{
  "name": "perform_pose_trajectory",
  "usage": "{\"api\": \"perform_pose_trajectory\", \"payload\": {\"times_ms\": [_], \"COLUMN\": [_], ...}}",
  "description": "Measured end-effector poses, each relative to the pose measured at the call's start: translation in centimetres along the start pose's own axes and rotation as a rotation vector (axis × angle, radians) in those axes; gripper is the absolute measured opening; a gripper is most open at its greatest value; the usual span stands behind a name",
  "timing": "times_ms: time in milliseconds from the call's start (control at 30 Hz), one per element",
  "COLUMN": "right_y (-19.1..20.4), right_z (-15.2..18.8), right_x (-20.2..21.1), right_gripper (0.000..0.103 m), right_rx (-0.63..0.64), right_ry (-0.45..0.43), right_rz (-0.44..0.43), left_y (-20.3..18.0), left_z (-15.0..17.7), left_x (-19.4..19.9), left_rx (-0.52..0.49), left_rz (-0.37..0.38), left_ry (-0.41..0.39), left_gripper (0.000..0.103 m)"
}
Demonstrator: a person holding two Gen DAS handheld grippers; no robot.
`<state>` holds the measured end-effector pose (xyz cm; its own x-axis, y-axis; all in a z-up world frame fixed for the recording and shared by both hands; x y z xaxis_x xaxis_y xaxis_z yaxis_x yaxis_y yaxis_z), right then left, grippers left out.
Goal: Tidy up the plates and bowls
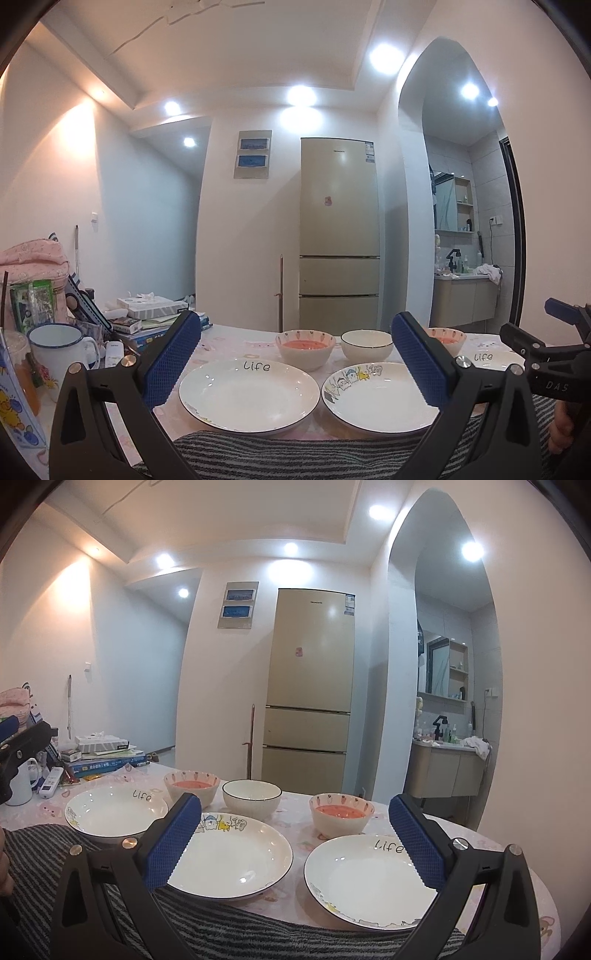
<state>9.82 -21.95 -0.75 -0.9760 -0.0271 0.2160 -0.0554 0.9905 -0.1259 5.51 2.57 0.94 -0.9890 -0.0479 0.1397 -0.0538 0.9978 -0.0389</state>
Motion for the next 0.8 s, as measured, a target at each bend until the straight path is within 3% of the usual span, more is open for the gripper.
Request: {"api": "perform_pose_trajectory", "payload": {"times_ms": [800], "right_y": [-0.09], "right_z": [0.06], "right_x": [-0.1], "right_gripper": [0.103], "right_rx": [0.001], "right_ry": [-0.006], "right_rz": [0.003], "left_y": [-0.35], "left_z": [0.53], "left_x": [-0.48], "left_rx": [-0.011], "left_rz": [-0.013], "left_ry": [0.012], "left_gripper": [0.103]}}
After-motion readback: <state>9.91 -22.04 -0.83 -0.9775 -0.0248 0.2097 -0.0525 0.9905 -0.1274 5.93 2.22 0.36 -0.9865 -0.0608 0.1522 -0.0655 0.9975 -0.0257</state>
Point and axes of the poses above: each gripper's, at about its wrist camera, not at the fingertips, and x roughly against the way its jaws point, y to its left, z to its underside, the point moved 10 cm from there along -x, roughly the way its jaws point, and after that the axes turned 10 degrees about y, right-handed, at the moved point
